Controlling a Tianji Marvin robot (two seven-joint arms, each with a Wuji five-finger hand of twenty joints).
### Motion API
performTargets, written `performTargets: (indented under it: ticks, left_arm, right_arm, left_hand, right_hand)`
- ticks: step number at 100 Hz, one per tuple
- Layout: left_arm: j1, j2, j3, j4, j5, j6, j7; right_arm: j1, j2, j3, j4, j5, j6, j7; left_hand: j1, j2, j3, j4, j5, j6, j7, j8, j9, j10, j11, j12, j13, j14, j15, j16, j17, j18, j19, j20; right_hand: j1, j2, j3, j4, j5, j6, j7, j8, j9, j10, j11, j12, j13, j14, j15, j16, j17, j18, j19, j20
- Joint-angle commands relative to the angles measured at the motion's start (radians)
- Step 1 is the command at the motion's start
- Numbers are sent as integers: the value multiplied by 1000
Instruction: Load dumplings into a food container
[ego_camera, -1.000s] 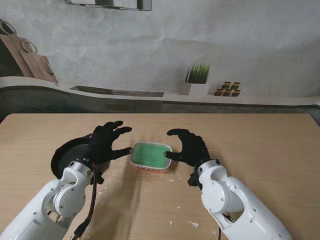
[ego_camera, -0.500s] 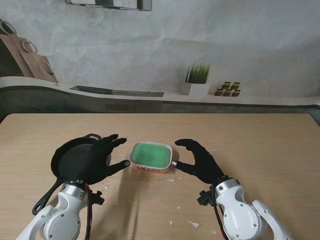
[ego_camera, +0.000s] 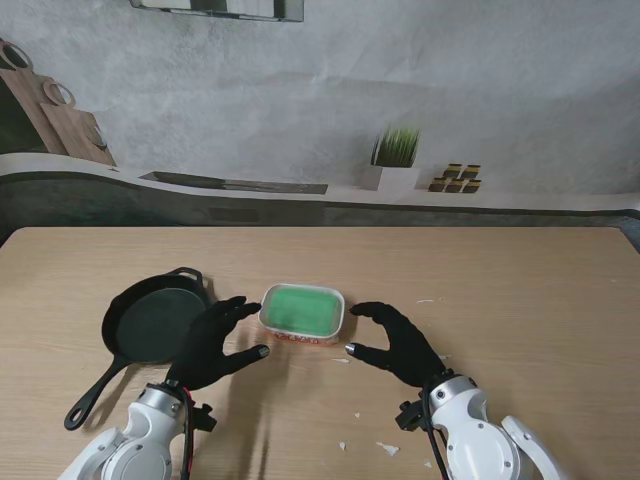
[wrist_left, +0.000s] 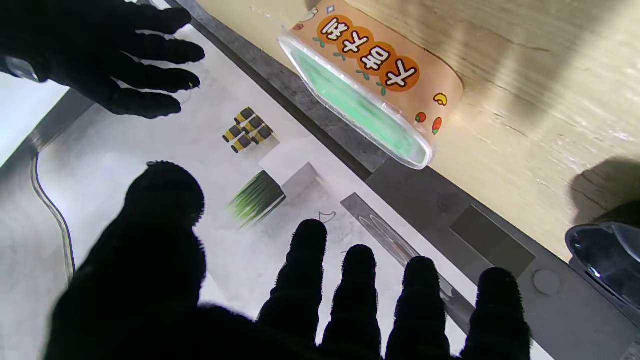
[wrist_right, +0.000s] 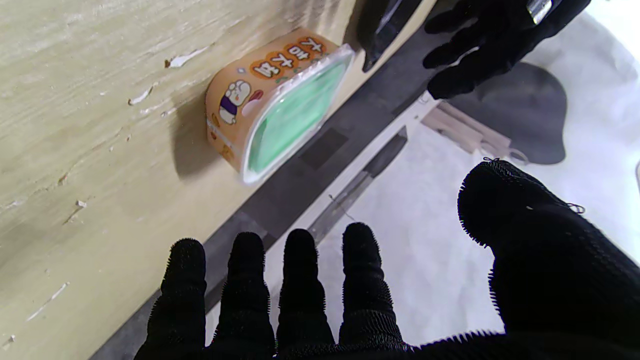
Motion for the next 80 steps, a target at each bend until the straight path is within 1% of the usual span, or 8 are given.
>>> performTargets:
  ticks: [1,9,18,50,57,80]
  left_arm:
    - [-14,-2,13,9,-10,-7,-14]
    - [-25,-1,23,21,-15,-8,-19]
    - [-28,-1,27,26,-19,-5,-22]
    - [-29,-4,18,23,-13,5,-11]
    - [-30,-6,18,28,-19,11,-3]
    - [-32,-6,14,41,-17,15,-3]
  right_arm:
    - [9,-9,-5,-4,-9,-7,21]
    - [13,-7,-13,-3,-25,-7,27]
    - [17,-8,-23,4,-48,-8,12]
    - [22,-12,-26,9,-36,3,1]
    - [27,-14,-25,8,-24,5,-1]
    - [36,-17,-36,15,-26,18,-14]
  left_hand:
    - [19,12,-11,21,-28,5,-9,-6,-5,7,-1,7,-31,-8,-4,-12,-15,-11,-12,-3]
    - [17,13,-11,21,-32,6,-10,-6,-6,5,-10,2,-32,-10,-10,-13,-18,-14,-14,-4]
    - [18,13,-9,21,-31,6,-8,-6,-3,5,-14,0,-31,-9,-12,-12,-21,-14,-16,-6]
    - [19,14,-5,22,-32,9,-8,-6,-4,6,-17,0,-37,-12,-20,-10,-26,-16,-19,-8]
    - [21,12,-4,22,-30,10,-7,-5,-3,6,-16,0,-31,-9,-18,-8,-26,-16,-18,-8]
    - [20,12,-2,22,-31,9,-8,-6,-4,6,-18,0,-36,-14,-32,-10,-31,-19,-19,-8]
  right_hand:
    - [-27,6,20,-7,-20,-36,-2,8,-10,-18,4,6,3,-20,-3,-3,-5,-23,-25,26]
    - [-28,10,21,-6,-26,-40,1,9,-10,-18,-2,2,2,-20,1,-1,-7,-25,-26,29]
    - [-26,1,28,-6,-17,-36,8,13,-10,-12,27,15,12,-14,10,3,3,-15,-27,33]
    - [-24,-1,39,-6,-18,-39,8,14,-12,-11,37,18,11,-12,15,5,4,-16,-29,39]
    - [-26,1,40,-6,-20,-41,8,14,-12,-11,37,18,11,-14,16,6,2,-18,-29,41]
    - [-26,1,45,-6,-16,-40,11,16,-12,-10,49,22,13,-12,22,9,5,-15,-27,47]
